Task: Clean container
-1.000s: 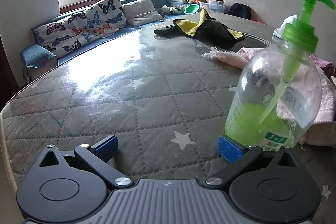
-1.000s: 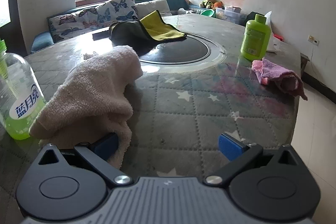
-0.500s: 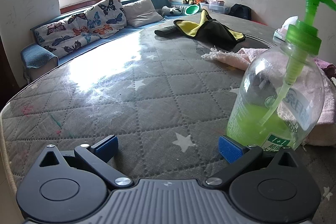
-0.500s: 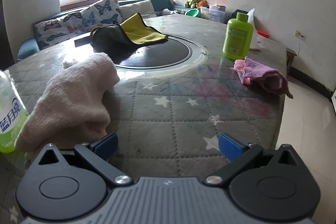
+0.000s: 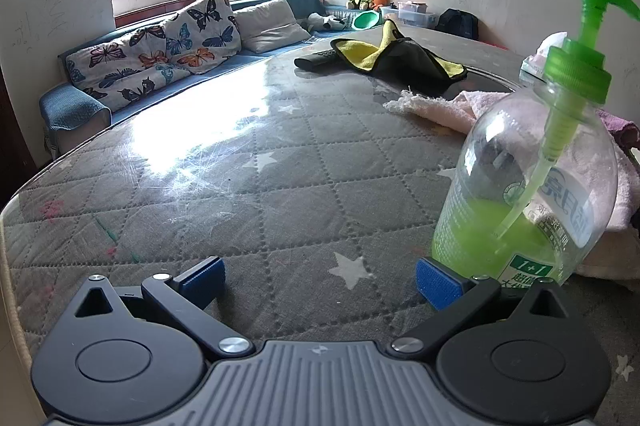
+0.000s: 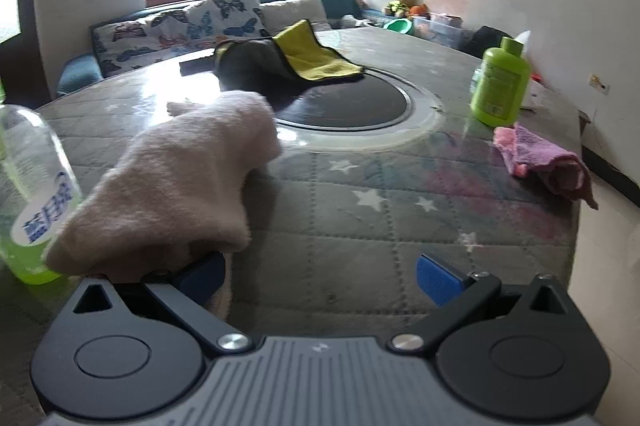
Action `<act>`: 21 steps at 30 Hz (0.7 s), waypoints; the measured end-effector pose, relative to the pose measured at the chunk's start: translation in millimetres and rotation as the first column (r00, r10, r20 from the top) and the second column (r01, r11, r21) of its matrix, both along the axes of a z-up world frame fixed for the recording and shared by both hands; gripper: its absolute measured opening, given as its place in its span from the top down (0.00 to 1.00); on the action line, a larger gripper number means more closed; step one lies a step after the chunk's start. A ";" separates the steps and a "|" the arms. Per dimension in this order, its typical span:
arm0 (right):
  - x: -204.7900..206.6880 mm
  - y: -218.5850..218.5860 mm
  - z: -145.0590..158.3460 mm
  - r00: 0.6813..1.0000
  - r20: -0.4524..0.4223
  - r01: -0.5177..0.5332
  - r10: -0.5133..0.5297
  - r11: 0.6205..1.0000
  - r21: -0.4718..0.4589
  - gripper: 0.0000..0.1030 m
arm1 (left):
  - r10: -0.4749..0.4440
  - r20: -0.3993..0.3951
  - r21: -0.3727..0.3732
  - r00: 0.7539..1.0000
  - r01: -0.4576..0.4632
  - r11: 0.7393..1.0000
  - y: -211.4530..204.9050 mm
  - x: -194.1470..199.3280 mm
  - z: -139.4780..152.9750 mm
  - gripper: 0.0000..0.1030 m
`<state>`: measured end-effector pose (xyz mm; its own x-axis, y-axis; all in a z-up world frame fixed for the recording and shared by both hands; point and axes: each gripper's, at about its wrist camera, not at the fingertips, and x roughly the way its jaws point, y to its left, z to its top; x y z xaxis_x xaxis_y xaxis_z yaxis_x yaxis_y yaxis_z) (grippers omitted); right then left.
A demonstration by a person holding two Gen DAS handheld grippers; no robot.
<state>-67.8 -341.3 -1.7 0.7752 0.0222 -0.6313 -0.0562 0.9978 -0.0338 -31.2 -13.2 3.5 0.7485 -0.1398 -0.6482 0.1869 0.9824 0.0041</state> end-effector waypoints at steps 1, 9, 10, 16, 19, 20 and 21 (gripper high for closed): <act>0.0 0.1 -0.4 1.000 0.000 0.001 -0.001 1.000 0.003 0.00 | 0.000 0.000 0.000 1.000 0.000 1.000 0.0 0.1 -0.1 0.00; 0.0 0.5 -3.5 1.000 0.004 0.007 -0.007 0.999 0.031 0.00 | 0.000 0.001 0.000 1.000 0.000 1.000 0.1 1.4 0.0 0.00; 0.0 0.5 -3.9 1.000 0.004 0.008 -0.008 0.999 0.035 0.00 | 0.000 0.001 0.000 1.000 0.000 1.000 0.2 1.4 -0.1 0.00; 0.1 0.9 -6.3 1.000 0.006 0.013 -0.013 0.998 0.056 0.00 | 0.000 0.002 0.000 1.000 0.000 1.000 1.2 0.6 -0.4 0.00; 0.1 1.0 -7.5 1.000 0.007 0.015 -0.016 0.998 0.066 0.00 | 0.000 0.002 0.000 1.000 0.000 1.000 1.4 0.2 -0.8 0.00; 0.1 1.1 -7.9 1.000 0.007 0.016 -0.017 0.997 0.070 0.00 | 0.000 0.003 -0.001 1.000 0.000 1.000 1.6 0.0 -0.9 0.00; 0.1 1.1 -8.3 1.000 0.008 0.017 -0.018 0.997 0.073 0.00 | 0.000 0.003 -0.001 1.000 0.000 1.000 1.8 0.1 -0.7 0.00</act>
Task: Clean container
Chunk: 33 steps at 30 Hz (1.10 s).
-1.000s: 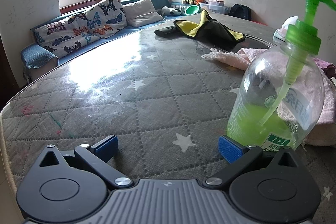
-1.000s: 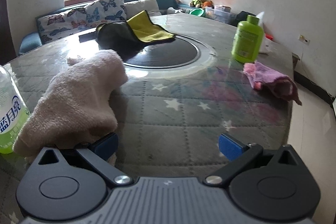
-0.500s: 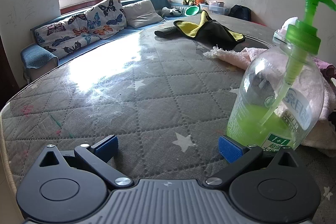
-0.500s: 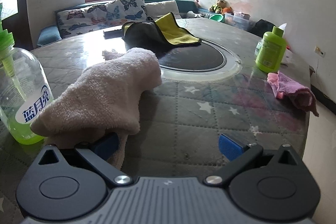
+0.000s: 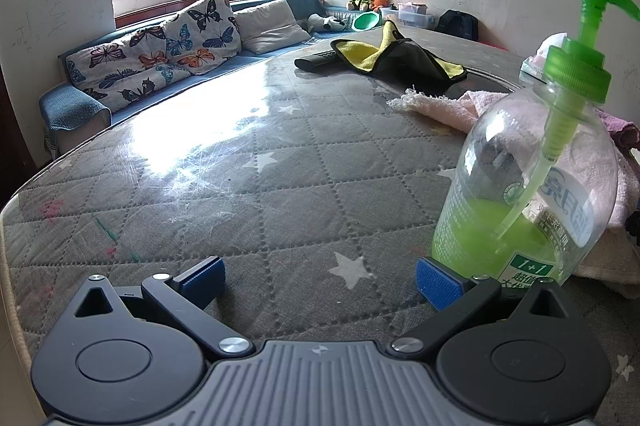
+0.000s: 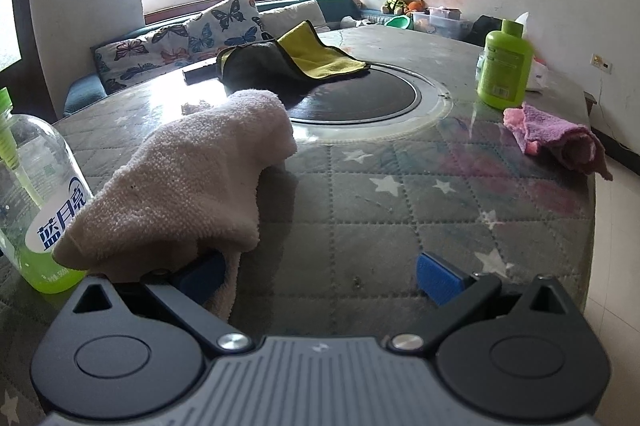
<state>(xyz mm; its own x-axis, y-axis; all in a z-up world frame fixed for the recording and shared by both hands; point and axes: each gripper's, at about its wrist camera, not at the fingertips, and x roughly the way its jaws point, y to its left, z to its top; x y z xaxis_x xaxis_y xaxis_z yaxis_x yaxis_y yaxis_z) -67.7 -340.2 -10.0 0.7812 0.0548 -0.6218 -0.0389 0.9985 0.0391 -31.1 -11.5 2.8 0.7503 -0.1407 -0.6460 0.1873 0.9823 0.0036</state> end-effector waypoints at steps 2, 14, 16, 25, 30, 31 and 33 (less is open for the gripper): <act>0.0 0.1 -0.8 1.000 0.001 0.002 -0.002 1.000 0.007 0.00 | 0.000 0.000 0.000 1.000 0.000 1.000 0.1 -0.1 0.0 0.00; -0.5 12.4 2.7 0.998 -0.027 0.065 -0.065 0.998 0.019 0.00 | 0.000 0.001 0.000 1.000 0.000 1.000 -0.1 -0.2 0.2 0.00; -1.0 14.4 1.4 0.997 -0.018 0.074 -0.074 0.997 0.018 0.00 | 0.000 0.001 0.000 1.000 0.000 1.000 -0.3 0.0 0.2 0.00; -2.9 13.8 -0.7 0.997 -0.001 0.078 -0.078 0.997 0.023 0.00 | 0.000 0.003 0.003 1.000 0.000 1.000 -1.6 0.3 0.5 0.00; -3.3 13.4 -0.7 0.997 0.000 0.079 -0.079 0.997 0.025 0.00 | 0.000 0.004 0.003 1.000 0.000 1.000 -1.8 0.5 0.4 0.00; -3.3 13.3 -0.7 0.997 0.000 0.079 -0.079 0.997 0.026 0.00 | 0.000 0.004 0.002 1.000 0.000 1.000 -1.7 0.4 0.4 0.00; -3.5 13.3 -0.6 0.997 0.000 0.079 -0.079 0.997 0.026 0.00 | 0.000 0.004 0.002 1.000 0.000 1.000 -1.6 0.3 0.5 0.00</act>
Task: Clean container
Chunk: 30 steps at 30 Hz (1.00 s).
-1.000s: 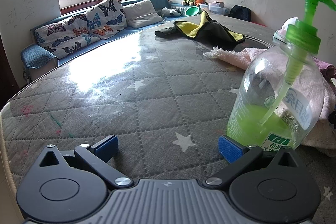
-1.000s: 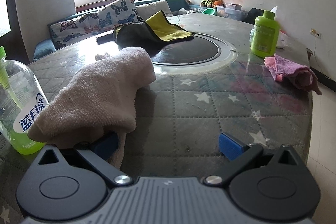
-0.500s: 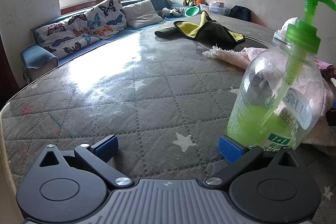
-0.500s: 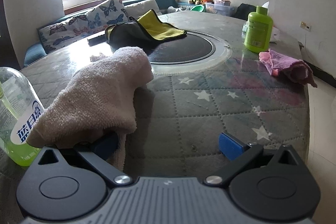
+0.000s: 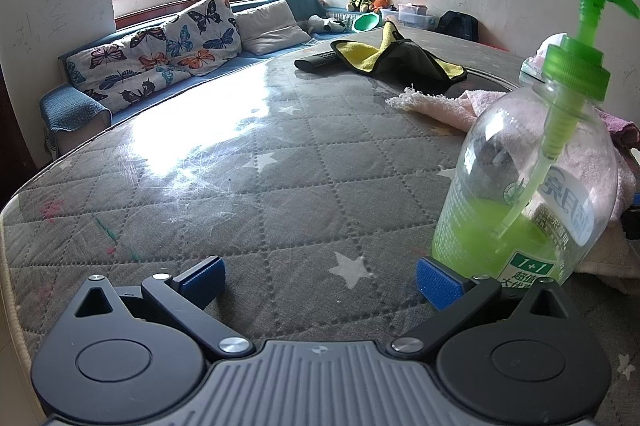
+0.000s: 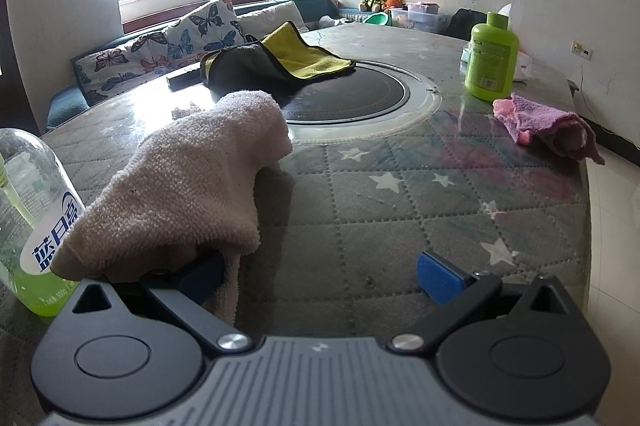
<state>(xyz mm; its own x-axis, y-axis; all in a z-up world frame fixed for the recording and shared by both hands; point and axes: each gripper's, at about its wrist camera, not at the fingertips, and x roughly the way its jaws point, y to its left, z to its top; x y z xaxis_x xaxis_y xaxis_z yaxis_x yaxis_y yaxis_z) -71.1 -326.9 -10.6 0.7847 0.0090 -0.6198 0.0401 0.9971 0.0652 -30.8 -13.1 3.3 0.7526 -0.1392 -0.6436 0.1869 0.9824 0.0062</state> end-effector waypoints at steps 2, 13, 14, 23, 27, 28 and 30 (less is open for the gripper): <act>0.1 0.2 0.2 1.000 0.000 0.000 0.000 1.000 0.000 0.00 | 0.000 0.000 0.000 1.000 0.000 1.000 0.1 0.0 0.0 0.00; -0.3 0.6 0.3 1.000 0.000 0.001 -0.001 1.000 0.001 0.00 | 0.000 0.000 0.001 1.000 0.000 1.000 0.0 0.0 0.1 0.00; -0.3 0.5 0.3 1.000 0.000 0.000 0.000 1.000 0.001 0.00 | 0.000 0.000 0.001 1.000 0.000 1.000 0.0 0.0 0.1 0.00; -0.4 0.1 0.4 1.000 0.000 0.000 0.000 1.000 0.000 0.00 | 0.000 0.000 0.000 1.000 0.000 1.000 0.0 -0.1 0.1 0.00; -0.5 0.0 0.4 1.000 0.000 0.000 0.000 1.000 -0.001 0.00 | 0.000 0.000 0.000 1.000 0.000 1.000 0.0 -0.1 0.1 0.00; -0.5 0.1 0.4 1.000 0.000 0.000 0.000 1.000 -0.001 0.00 | 0.000 0.000 0.000 1.000 0.000 1.000 0.0 0.0 0.1 0.00; -0.4 0.3 0.3 1.000 0.000 0.000 0.000 1.000 -0.001 0.00 | 0.000 0.000 0.000 1.000 0.000 1.000 0.1 -0.1 0.2 0.00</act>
<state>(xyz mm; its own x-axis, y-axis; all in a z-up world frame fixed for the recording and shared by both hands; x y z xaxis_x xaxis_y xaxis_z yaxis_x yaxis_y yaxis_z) -71.6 -326.6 -10.3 0.7846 0.0081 -0.6199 0.0402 0.9971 0.0639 -30.8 -13.1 3.5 0.7528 -0.1388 -0.6435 0.1868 0.9824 0.0066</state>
